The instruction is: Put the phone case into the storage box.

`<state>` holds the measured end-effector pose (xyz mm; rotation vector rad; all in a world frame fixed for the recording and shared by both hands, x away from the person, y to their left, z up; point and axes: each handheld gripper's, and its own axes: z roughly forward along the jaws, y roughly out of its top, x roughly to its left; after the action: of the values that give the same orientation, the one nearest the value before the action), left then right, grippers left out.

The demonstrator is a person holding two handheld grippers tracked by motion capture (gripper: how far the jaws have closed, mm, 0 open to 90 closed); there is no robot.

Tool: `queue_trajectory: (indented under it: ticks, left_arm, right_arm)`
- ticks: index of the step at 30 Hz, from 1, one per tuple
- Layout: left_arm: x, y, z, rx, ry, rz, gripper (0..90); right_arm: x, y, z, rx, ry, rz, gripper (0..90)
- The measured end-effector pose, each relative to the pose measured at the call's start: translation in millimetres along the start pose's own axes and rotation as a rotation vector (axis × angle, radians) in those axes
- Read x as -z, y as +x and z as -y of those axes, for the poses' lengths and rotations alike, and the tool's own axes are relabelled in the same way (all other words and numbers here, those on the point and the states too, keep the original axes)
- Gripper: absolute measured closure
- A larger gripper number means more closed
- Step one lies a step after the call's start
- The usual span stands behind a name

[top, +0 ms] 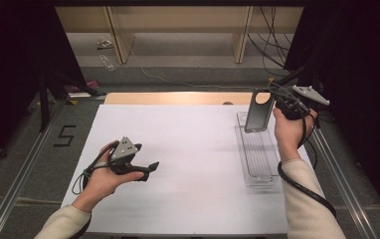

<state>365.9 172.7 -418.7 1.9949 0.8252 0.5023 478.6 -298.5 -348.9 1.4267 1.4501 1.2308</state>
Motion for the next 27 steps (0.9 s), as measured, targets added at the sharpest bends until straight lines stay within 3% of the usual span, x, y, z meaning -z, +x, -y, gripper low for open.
queue_trajectory:
  ticks: [27]
  left_arm:
    - [1.6,0.9,-1.4,0.000,-0.006,-0.004,14.7]
  right_arm:
    - [-12.6,3.6,-6.5,-0.004,0.023,0.000,87.9]
